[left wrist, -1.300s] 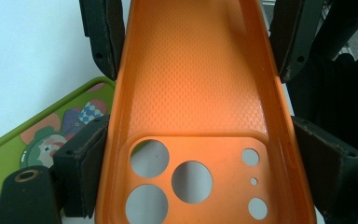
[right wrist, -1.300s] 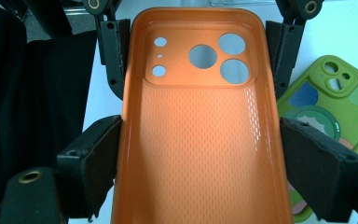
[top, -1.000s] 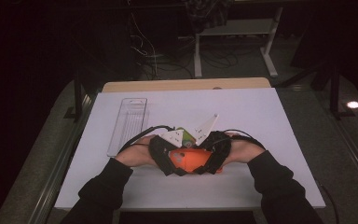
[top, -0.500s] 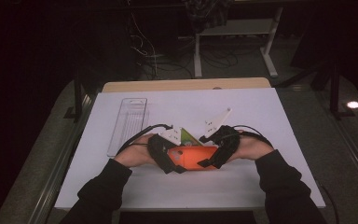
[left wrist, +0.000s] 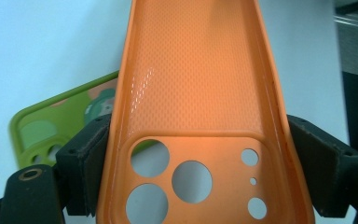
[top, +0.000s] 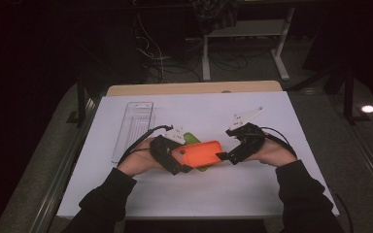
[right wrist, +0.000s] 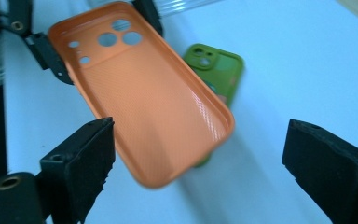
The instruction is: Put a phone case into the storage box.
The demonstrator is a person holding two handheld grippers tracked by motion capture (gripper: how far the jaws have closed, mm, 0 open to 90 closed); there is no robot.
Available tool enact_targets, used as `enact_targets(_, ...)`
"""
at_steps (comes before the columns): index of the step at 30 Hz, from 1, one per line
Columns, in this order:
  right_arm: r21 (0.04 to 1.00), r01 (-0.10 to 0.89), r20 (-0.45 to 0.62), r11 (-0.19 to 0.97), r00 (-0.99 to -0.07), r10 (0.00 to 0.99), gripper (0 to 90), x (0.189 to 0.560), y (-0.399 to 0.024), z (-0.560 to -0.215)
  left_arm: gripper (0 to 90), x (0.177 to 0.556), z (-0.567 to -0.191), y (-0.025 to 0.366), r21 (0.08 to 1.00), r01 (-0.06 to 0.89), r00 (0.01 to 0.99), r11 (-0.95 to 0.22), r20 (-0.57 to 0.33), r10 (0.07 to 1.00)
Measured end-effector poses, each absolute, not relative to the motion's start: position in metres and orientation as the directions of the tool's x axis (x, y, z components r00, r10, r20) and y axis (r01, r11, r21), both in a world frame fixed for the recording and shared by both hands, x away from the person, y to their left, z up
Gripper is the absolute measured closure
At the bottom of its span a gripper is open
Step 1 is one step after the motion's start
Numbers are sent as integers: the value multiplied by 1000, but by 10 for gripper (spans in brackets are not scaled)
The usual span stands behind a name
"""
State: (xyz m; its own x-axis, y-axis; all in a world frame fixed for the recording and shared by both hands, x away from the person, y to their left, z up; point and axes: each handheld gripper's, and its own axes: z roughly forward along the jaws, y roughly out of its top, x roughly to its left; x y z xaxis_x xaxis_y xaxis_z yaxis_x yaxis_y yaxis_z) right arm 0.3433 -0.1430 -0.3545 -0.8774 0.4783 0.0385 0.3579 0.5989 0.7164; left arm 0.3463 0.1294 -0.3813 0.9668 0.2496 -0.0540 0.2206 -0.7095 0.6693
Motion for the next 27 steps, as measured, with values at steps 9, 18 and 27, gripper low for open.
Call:
enact_targets(9,734,450,77,509,-800,595,65,338,-154,-367,161,348,-381,129,680,301,930,-669,-52,365)
enact_targets(18,741,522,119,423,-721,682,44,332,-152,-389,161,348,-381,131,684,352,899,-640,-55,435)
enact_targets(27,747,547,139,377,-683,717,34,321,-142,-413,161,350,-381,132,677,375,882,-633,-51,468)
